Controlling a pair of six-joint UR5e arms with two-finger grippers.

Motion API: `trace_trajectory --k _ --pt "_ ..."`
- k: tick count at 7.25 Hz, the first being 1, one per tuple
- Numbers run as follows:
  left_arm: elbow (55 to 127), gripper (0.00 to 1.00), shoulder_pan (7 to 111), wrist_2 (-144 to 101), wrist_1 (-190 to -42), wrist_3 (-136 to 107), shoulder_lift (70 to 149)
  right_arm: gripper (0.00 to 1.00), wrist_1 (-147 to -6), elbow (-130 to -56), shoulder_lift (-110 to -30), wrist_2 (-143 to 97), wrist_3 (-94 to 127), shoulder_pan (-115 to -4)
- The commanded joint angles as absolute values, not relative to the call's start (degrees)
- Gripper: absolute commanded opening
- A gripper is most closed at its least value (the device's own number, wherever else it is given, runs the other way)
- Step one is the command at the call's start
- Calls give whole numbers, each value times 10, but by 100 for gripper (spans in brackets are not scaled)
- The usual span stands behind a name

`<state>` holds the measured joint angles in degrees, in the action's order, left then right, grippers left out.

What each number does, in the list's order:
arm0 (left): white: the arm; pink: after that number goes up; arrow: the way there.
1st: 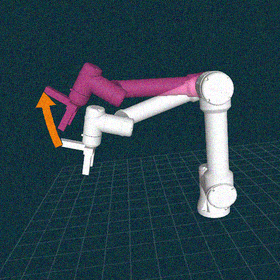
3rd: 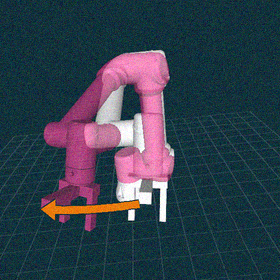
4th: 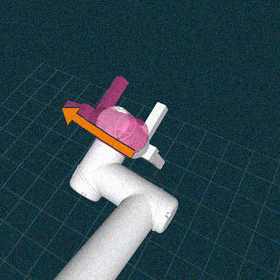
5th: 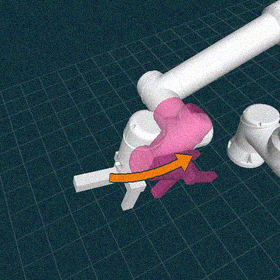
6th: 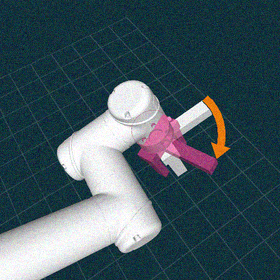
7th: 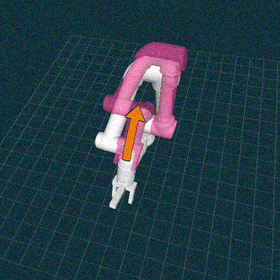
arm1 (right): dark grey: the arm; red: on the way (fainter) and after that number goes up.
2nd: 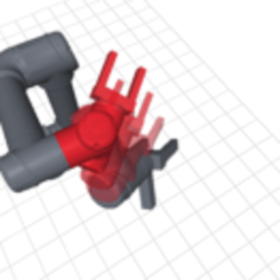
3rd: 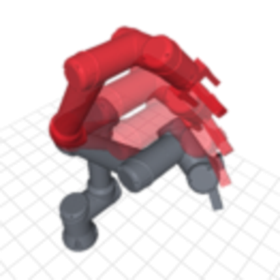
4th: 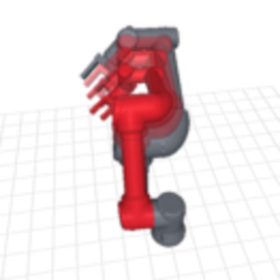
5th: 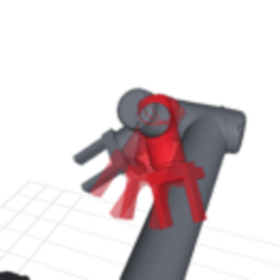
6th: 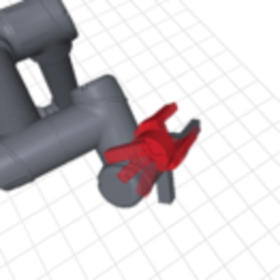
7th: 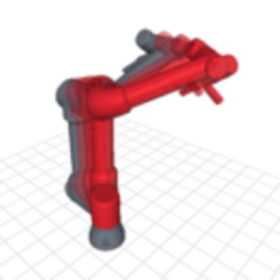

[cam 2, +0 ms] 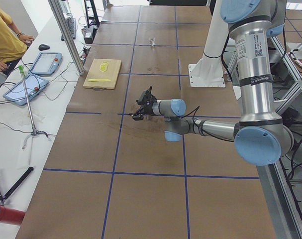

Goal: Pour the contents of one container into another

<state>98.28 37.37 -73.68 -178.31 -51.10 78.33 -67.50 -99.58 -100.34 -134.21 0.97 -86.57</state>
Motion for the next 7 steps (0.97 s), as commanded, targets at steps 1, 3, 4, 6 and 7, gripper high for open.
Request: trace_trajectory --k 1,3,4,6,7 --pt "989 100 253 -560 -1782 -513 787 100 -675 -996 -1006 -1342 10 -866" --pt "990 100 177 -454 -1778 -512 791 100 -675 -997 -1007 -1342 10 -867" --pt "989 100 151 -427 -1776 -512 794 100 -675 -997 -1007 -1342 10 -867" --pt "963 100 134 -403 -1775 -512 804 100 -675 -996 -1007 -1342 10 -867" --pt "941 100 132 -403 -1775 -513 823 100 -674 -996 -1007 -1342 10 -867"
